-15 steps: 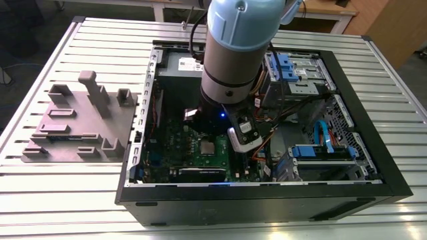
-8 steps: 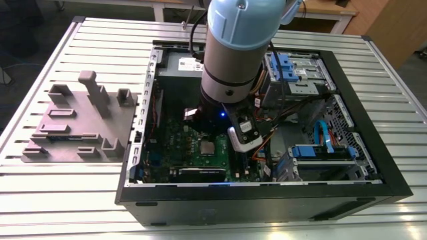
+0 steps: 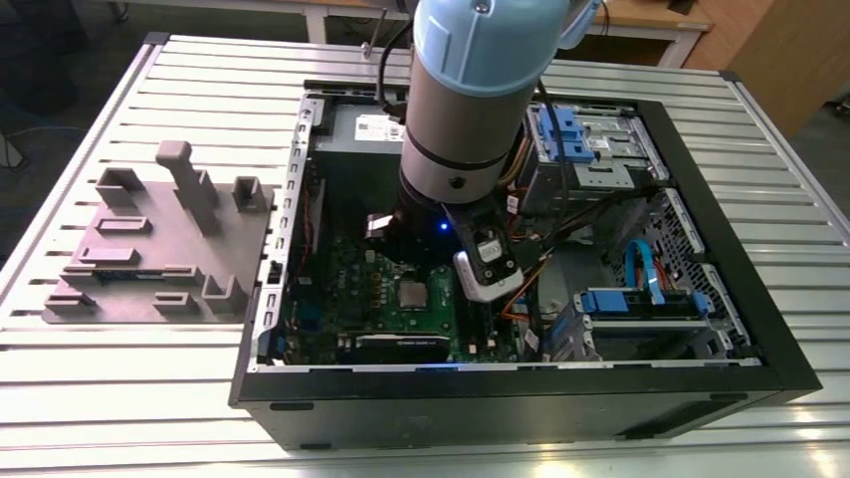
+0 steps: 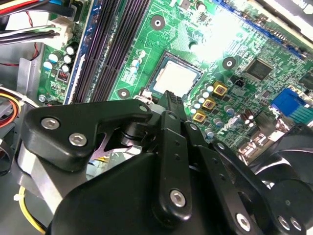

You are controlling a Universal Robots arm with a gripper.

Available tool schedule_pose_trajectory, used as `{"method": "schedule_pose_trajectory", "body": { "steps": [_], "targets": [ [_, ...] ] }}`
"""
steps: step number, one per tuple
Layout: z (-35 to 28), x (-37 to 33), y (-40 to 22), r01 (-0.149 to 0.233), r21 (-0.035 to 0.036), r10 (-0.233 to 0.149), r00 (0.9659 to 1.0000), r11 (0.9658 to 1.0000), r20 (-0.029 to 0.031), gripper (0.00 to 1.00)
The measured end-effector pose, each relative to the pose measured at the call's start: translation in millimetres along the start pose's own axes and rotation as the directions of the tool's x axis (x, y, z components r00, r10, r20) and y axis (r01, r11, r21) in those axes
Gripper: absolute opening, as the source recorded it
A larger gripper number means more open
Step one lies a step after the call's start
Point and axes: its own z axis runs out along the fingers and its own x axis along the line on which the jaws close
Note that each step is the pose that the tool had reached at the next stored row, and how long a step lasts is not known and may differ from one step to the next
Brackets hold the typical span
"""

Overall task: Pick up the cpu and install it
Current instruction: 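Close the cpu cover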

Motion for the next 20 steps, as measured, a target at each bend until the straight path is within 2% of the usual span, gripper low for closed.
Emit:
{"method": "schedule_pose_trajectory", "body": {
  "steps": [5,16,20],
  "targets": [
    [-5.2,0.2,0.4,0.000,0.0001,0.000,1.0000,1.0000,0.0000,0.11],
    [-10.0,0.4,0.8,0.000,0.0013,0.000,1.0000,1.0000,0.0000,0.11],
    [-17.8,1.4,1.4,0.000,0.0010,0.000,1.0000,1.0000,0.0031,0.11]
  ]
}}
